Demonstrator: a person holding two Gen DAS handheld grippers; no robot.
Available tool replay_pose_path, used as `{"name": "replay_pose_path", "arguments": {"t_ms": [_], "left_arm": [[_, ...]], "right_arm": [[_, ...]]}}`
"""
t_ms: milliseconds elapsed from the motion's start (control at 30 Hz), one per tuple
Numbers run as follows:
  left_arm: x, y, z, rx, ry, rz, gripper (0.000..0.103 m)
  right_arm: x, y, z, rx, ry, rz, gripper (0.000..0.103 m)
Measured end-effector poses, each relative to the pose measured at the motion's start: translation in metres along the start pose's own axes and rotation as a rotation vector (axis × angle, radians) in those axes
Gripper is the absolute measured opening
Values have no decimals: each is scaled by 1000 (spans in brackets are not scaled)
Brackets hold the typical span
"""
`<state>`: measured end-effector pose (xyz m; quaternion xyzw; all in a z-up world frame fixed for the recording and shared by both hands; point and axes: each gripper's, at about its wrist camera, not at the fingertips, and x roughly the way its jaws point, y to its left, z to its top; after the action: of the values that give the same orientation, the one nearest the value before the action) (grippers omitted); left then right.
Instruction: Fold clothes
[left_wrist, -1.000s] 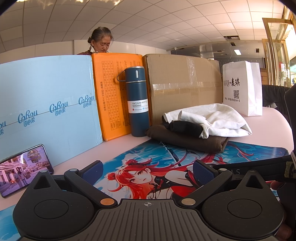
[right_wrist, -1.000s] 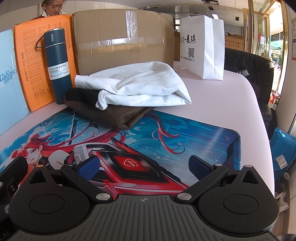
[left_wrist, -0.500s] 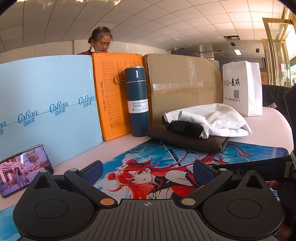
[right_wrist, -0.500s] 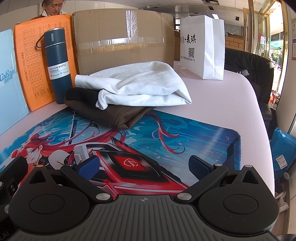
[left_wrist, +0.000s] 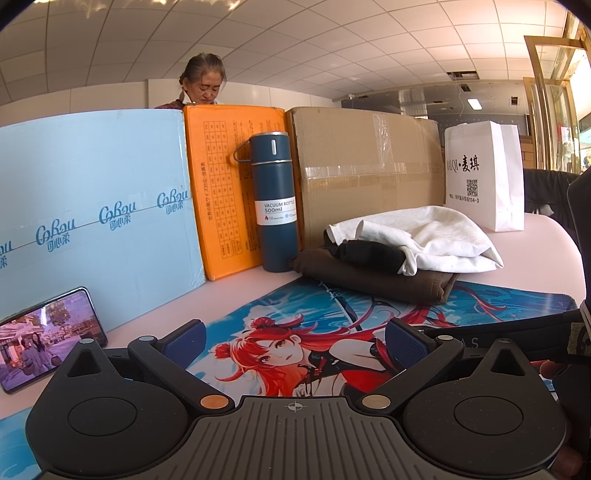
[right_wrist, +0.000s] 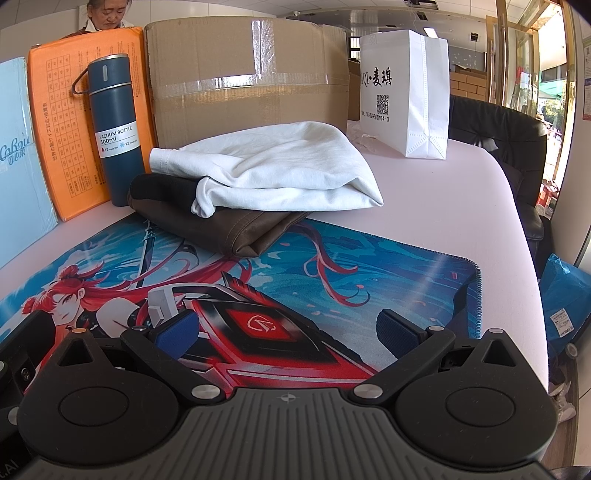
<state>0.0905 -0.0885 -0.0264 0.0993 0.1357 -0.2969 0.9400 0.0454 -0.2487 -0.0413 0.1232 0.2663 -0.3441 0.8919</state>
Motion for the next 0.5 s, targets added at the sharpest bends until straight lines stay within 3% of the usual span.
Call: {"name": "replay_pose_path", "arguments": {"t_ms": [500], "left_arm": [[-3,-3,0,11,-19,-4,103]], "right_arm": [[1,0,0,1,5,-4,103]]}}
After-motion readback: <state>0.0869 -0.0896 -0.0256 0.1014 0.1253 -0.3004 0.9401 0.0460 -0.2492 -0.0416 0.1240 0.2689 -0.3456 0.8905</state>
